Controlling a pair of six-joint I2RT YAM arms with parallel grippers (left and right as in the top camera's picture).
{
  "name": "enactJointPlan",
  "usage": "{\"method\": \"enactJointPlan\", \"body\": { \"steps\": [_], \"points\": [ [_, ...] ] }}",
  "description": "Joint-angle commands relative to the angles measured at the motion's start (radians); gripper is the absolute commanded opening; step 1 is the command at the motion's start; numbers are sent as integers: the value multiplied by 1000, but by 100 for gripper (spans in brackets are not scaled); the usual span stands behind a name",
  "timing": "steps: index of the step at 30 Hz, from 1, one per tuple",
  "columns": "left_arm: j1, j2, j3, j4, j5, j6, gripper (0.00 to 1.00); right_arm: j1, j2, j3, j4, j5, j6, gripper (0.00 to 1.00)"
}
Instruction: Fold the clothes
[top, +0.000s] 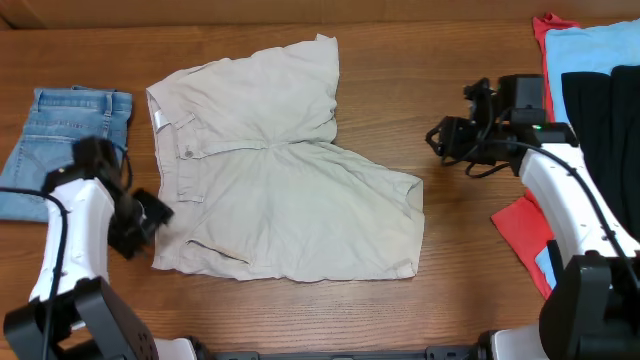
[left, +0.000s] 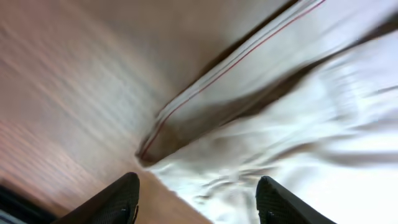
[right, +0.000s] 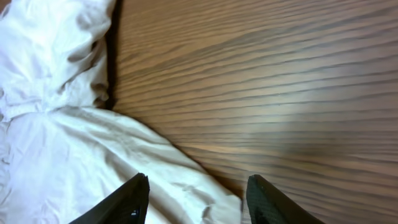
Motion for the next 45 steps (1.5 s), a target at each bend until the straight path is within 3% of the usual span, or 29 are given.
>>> {"method": "enactJointPlan", "body": {
  "steps": [1,5,8,10,13,18,23,36,45],
  "points": [
    [1,-50,102,-8,8,23,63,24,29,17,14,-11,-4,56],
    [-13,-55,141,10,104,61,57,62,75,17,61,-55,-2,56],
    [-54,-48,135,37,183,85,50,90,125,17,130,-59,46,72],
    [-98,-46,122,53,171,85,49,108,169,17,192,-117,84,75],
    [-168,-43,94,80,132,87,50,131,228,17,288,-256,92,76],
    [-255,-18,58,98,101,77,51,150,310,17,441,-272,231,77],
    [-310,20,17,122,98,71,50,172,385,17,587,-354,282,77],
    [-362,151,-5,146,98,64,50,264,448,17,842,-341,348,84],
    [-362,154,-5,138,98,64,51,316,488,17,894,-192,415,84]
  ]
}}
